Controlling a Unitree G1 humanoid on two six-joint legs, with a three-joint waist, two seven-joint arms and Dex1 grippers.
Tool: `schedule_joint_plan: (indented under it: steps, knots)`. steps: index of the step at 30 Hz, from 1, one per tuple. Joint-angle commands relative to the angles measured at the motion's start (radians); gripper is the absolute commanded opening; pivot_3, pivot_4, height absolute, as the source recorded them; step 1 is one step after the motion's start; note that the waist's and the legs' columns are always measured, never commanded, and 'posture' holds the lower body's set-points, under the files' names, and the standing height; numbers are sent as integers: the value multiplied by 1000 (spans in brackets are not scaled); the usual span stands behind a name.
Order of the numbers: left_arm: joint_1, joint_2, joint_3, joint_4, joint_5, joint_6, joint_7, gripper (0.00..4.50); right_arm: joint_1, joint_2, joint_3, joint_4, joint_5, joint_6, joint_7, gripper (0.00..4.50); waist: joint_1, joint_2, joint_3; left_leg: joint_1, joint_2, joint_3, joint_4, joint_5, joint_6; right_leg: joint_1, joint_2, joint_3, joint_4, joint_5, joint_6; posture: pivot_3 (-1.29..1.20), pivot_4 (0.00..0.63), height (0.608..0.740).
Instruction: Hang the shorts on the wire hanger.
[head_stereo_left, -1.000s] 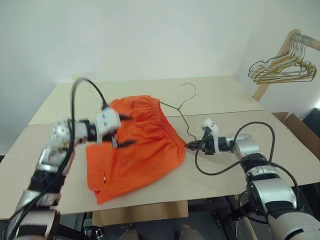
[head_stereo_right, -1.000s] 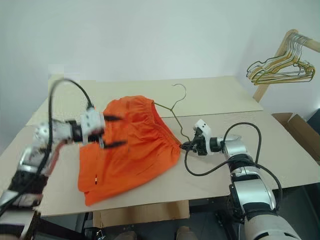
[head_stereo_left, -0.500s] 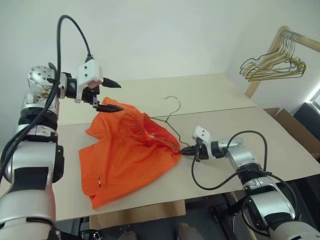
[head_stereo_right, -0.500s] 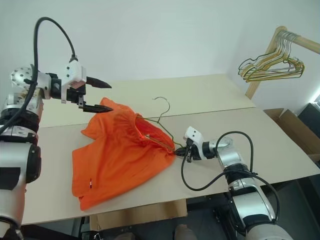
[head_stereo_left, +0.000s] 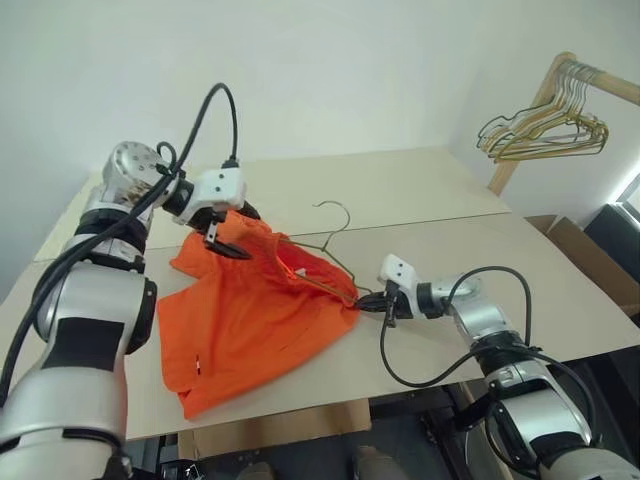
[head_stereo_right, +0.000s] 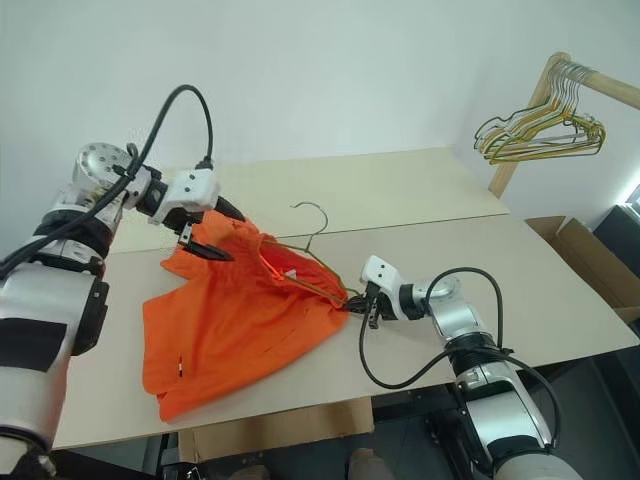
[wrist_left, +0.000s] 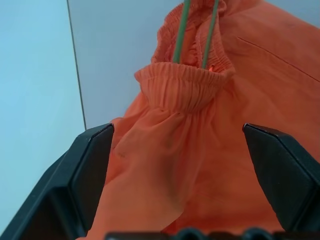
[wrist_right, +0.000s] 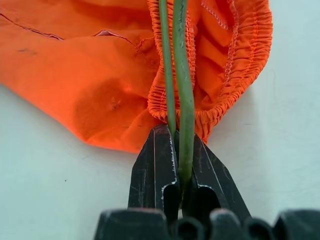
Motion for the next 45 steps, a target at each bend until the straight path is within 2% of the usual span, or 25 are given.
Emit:
schedule_joint_plan:
  steps: [1, 4, 8, 19, 22, 28, 29, 36, 38, 39, 45]
  knots:
    - [-34, -11, 4, 5, 35, 7, 56, 4478, -7, -7, 8, -50, -7, -31, -10, 0, -1, 0, 0, 0, 0, 0, 0, 0, 0, 0, 0, 0, 0, 0, 0, -47, 0, 740]
    - [-38, -22, 5, 11, 60, 21, 71, 3906, -6, -6, 14, -51, -7, -33, -16, 0, -1, 0, 0, 0, 0, 0, 0, 0, 0, 0, 0, 0, 0, 0, 0, -52, 0, 740]
    - [-38, -33, 2, 13, 89, 32, 117, 2707, -4, -5, 16, -59, -7, -30, -23, 0, -10, 0, 0, 0, 0, -1, 0, 0, 0, 0, 0, 0, 0, 0, 0, -54, 0, 740]
    - [-18, -41, -7, 23, 144, 42, 158, 2707, 11, -14, 14, -105, -6, -36, -24, 0, -22, 0, 0, 0, 0, -2, 0, 0, 0, 0, 0, 0, 0, 0, 0, -67, 0, 740]
    - [-15, -47, 9, 24, 131, 42, 144, 2245, 14, -17, 15, -111, -8, -38, -24, 0, -23, 0, 0, 0, 0, -2, 0, 0, 0, 0, 0, 0, 0, 0, 0, -69, 0, 740]
    - [-11, -51, 20, 23, 124, 40, 118, 219, 16, -18, 16, -118, -11, -52, -33, 0, -25, 0, 0, 0, 0, -2, 0, 0, 0, 0, 0, -1, 0, 0, 0, -69, 0, 740]
    - [-9, -50, 19, 23, 125, 36, 113, 29, 16, -21, 21, -117, -14, -73, -28, 0, -25, 0, 0, 0, 0, -2, 0, 0, 0, 0, 0, -1, 0, 0, 0, -69, 0, 740]
    - [-5, -36, 9, 18, 138, 18, 90, 29, 8, -15, 26, -55, -71, -263, -133, 0, -25, 0, 0, 0, 0, -2, 0, 0, 0, 0, 0, -1, 0, 0, 0, -63, 0, 740]
    - [-8, -23, -3, 16, 149, -4, 64, 0, 2, -16, 23, -47, -56, -251, -107, 637, -25, 0, 0, 0, 0, -2, 0, 0, 0, 0, 0, -1, 0, 0, 0, -62, 0, 740]
    - [-8, -16, -8, 15, 154, -16, 60, 0, 2, -17, 19, -51, -47, -245, -98, 803, -27, 0, 0, 0, 0, -2, 0, 0, 0, 0, 0, -1, 0, 0, 0, -62, 0, 740]
    - [-26, 6, 2, 16, 168, -28, 158, 0, 5, -39, -16, -52, -33, -230, -118, 2788, -30, 0, 0, 0, 0, -2, 0, 0, 0, 1, 0, -1, 0, 0, 0, -63, 0, 740]
